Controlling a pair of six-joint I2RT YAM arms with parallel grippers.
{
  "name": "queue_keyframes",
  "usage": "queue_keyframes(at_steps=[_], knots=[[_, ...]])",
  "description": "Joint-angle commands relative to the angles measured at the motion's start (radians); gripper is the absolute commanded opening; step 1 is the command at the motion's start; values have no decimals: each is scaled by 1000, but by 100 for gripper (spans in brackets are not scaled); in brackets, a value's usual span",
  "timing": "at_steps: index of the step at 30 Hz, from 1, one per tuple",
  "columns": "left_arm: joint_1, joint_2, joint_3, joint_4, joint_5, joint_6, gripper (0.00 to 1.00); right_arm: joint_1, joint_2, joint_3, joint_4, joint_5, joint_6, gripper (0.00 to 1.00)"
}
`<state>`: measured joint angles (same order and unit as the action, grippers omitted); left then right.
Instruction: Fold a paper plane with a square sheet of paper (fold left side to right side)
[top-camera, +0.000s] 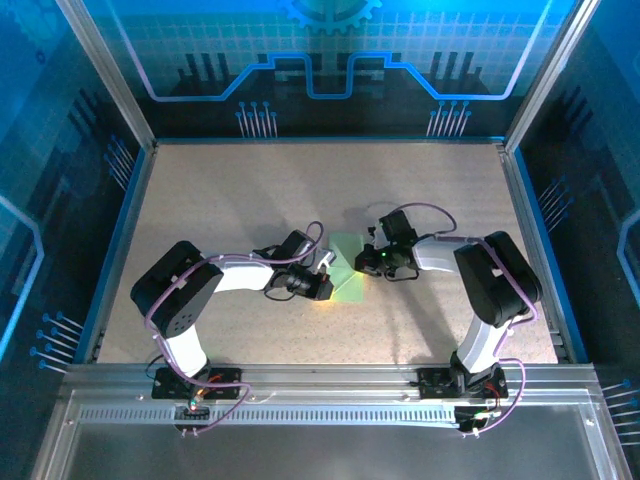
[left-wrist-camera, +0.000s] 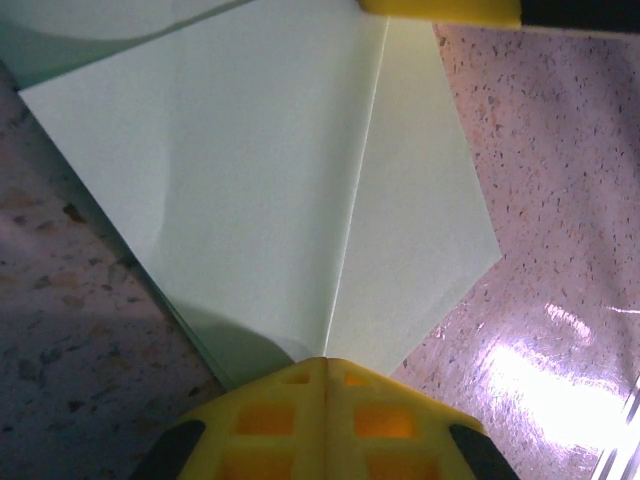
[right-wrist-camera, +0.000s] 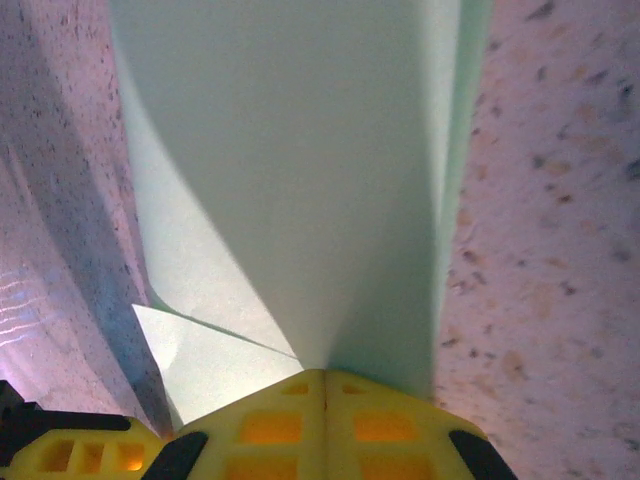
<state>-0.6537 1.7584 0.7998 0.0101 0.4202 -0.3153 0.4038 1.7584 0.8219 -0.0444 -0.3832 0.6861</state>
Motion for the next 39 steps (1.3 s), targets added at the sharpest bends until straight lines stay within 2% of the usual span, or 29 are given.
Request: queue_keyframes(at_steps=[1,13,19,25,34,39], knots=[[-3,31,-37,-108,-18,13,1,-55,25,23,-33,91,-30,0],[-3,28,-30,-107,-15,15,2,-56,-122,11,-78,95,-25,0],[-1,31,-24,-107,-14,16,2,16,-188,-62,-27,83,36,0],[-3,27,-19,-109,-11,16,2,100,-154,-88,38,86,81,0],[-3,16,-3,-112,0,6,2,109,-36,-40,72,80,92,0],[-3,-2,11,-115,6,-5,2,114,-1,-34,27,95,91,0]])
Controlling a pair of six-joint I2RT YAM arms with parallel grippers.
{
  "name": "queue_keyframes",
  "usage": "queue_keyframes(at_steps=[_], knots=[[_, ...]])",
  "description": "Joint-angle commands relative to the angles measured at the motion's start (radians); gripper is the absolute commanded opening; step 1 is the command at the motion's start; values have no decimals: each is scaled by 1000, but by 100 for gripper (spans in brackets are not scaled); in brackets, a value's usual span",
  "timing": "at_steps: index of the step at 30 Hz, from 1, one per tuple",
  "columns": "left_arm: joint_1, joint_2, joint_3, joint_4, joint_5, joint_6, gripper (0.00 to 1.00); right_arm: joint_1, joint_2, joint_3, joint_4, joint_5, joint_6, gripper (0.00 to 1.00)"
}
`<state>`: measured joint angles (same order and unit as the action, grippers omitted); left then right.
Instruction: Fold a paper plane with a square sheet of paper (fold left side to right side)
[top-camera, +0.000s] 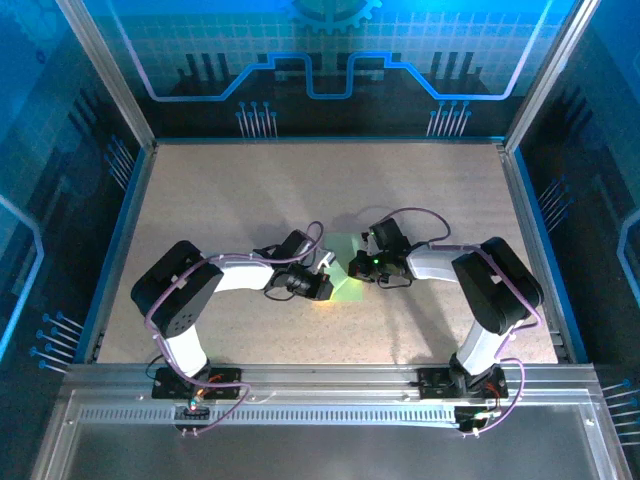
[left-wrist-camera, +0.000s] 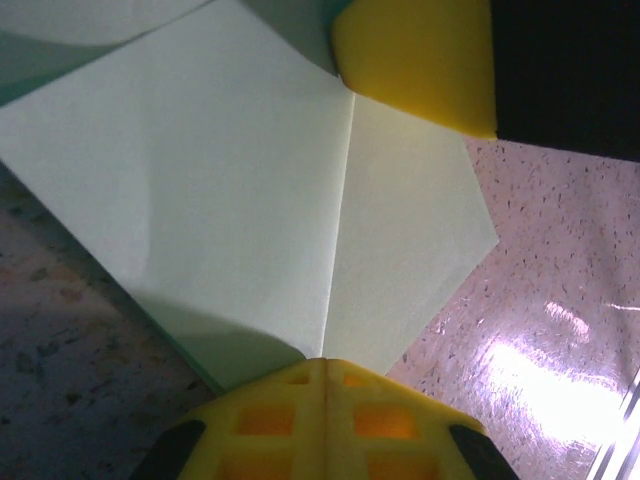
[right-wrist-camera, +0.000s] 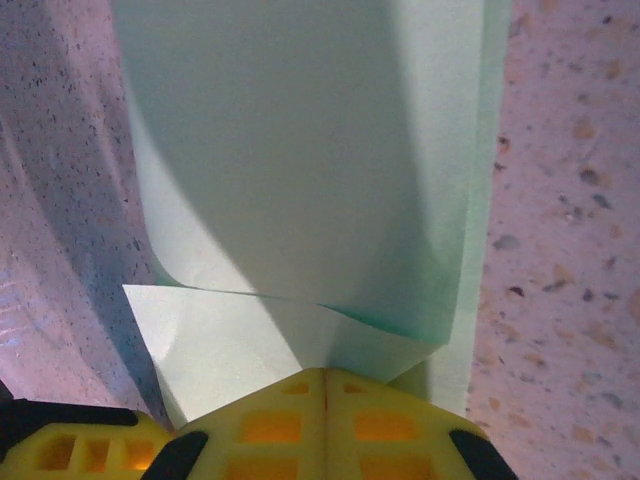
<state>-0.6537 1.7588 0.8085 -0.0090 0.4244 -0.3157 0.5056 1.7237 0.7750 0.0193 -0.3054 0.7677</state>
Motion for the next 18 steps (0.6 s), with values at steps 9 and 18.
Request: queue_keyframes(at_steps=[9,18], knots=[[-3,-65,92,-158,14,-5,4,27,70,22,-127,47,-7,0],[-3,-14,151,-150,63,-12,3,30,87,40,-159,56,-16,0]])
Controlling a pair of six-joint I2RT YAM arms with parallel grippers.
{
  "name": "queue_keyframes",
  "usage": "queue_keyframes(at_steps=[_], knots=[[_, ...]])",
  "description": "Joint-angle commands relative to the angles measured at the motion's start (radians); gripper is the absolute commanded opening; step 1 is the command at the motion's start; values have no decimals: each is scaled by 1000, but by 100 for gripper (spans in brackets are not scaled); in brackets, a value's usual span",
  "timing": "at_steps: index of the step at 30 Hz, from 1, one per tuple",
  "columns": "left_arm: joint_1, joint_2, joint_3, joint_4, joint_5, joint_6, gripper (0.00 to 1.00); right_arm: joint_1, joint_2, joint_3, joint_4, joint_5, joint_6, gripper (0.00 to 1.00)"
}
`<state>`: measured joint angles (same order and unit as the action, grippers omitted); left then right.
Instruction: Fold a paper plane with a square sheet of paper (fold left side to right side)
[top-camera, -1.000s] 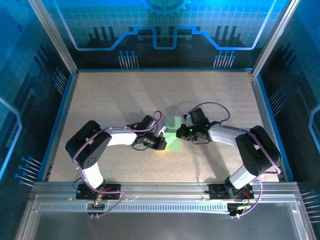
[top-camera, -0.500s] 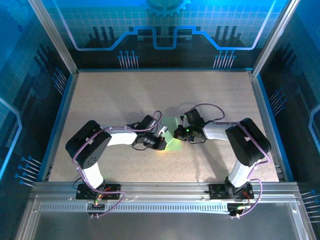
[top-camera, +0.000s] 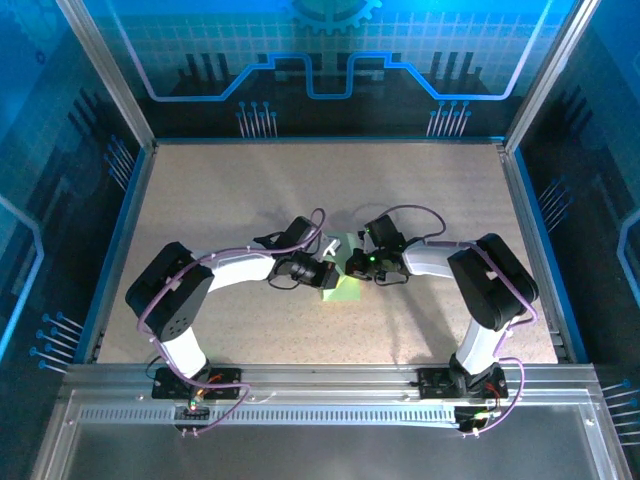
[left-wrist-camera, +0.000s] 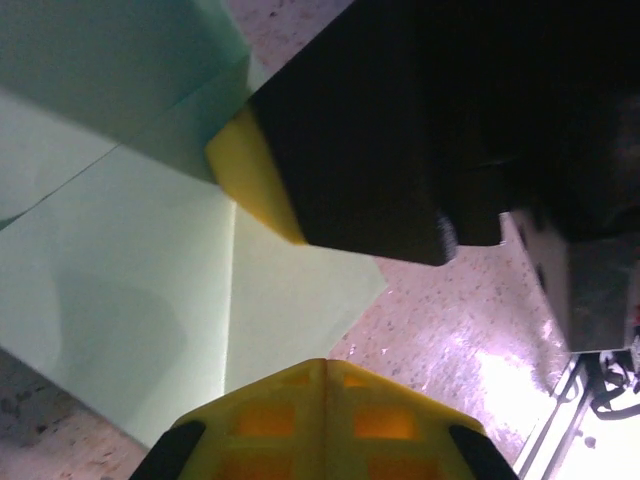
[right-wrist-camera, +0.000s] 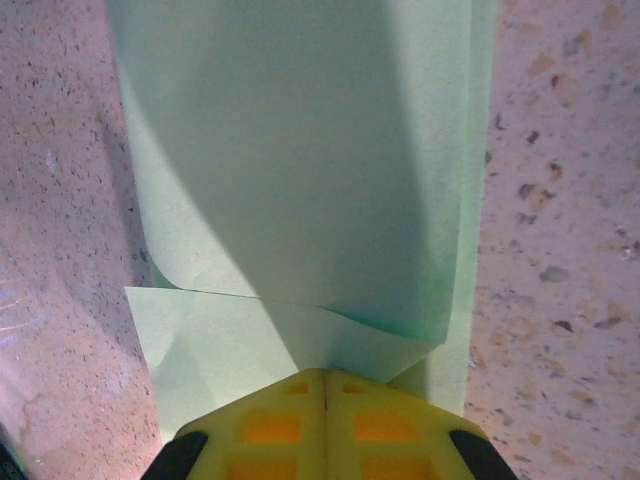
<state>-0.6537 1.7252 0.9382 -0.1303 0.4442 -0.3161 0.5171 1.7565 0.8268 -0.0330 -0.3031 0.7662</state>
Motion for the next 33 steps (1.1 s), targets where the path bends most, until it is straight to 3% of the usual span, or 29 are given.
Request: queue_keyframes(at_steps=[1,33], knots=[[-2,26,21,-25,44,-15,3,20,56,-9,-109,54,-16,0],[-4,58,-124,24,32,-5,3,19,117,48,-243,106,-71,0]])
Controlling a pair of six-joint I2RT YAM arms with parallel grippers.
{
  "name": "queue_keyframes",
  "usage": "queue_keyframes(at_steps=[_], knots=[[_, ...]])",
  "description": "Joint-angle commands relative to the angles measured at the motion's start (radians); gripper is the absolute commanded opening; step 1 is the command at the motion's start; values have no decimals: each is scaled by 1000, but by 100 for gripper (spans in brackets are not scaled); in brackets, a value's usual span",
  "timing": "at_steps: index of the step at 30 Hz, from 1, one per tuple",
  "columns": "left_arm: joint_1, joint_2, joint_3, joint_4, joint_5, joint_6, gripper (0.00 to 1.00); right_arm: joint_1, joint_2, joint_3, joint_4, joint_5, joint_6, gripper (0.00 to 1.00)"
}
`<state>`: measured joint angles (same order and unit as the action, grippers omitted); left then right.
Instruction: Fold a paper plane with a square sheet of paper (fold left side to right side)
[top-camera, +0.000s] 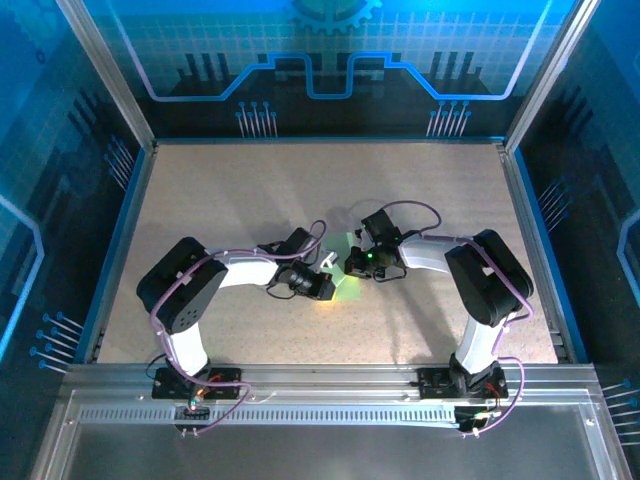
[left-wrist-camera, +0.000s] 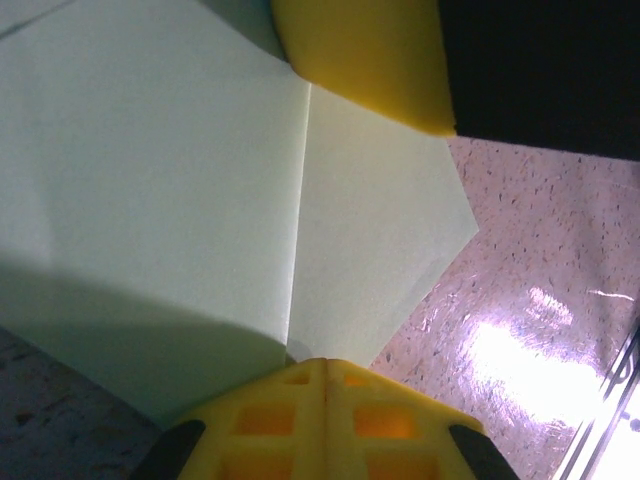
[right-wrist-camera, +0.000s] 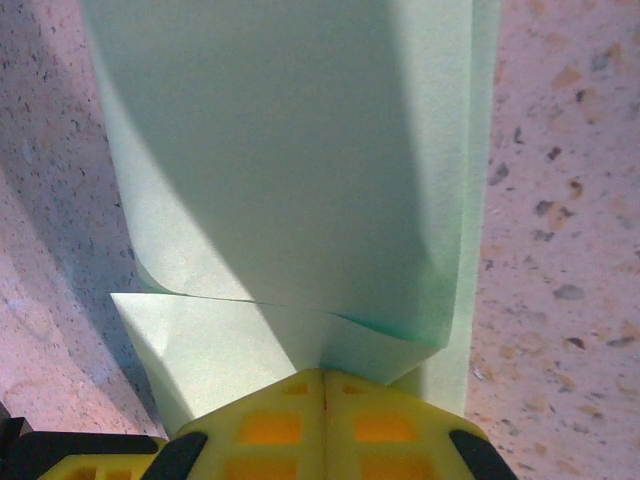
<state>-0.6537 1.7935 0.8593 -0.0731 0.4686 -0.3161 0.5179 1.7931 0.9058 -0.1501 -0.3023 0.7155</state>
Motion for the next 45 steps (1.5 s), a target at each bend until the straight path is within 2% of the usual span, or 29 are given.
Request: queue_keyframes(at_steps=[1,15,18,21,23,26,33,37,39,42,45], knots=[[-2,-14,-51,-32,7,-6,3,18,81,-31,-126,107,-22,0],[3,-120,-116,-41,-15,-6,4,13,61,-8,-97,76,-45,0],[24,-171,-133,-21,-10,-25,9,15,16,-12,-66,43,-44,0],[62,-226,-140,-7,-14,-41,22,18,-46,-17,-36,16,-38,0],[90,-251,-136,2,-18,-48,33,17,-99,-21,-24,17,-31,9],[118,-248,-109,4,-16,-44,43,13,-166,-45,-23,39,-26,20],[130,-130,-8,28,0,-31,48,-15,-331,-153,-15,110,12,53],[128,-60,47,41,12,-30,48,-34,-428,-249,43,99,56,74],[128,-34,67,43,16,-29,47,-41,-468,-292,72,86,76,81],[128,-16,84,48,19,-28,39,-47,-512,-343,109,62,92,84],[128,-36,71,64,7,-34,23,-50,-524,-372,147,30,104,84]])
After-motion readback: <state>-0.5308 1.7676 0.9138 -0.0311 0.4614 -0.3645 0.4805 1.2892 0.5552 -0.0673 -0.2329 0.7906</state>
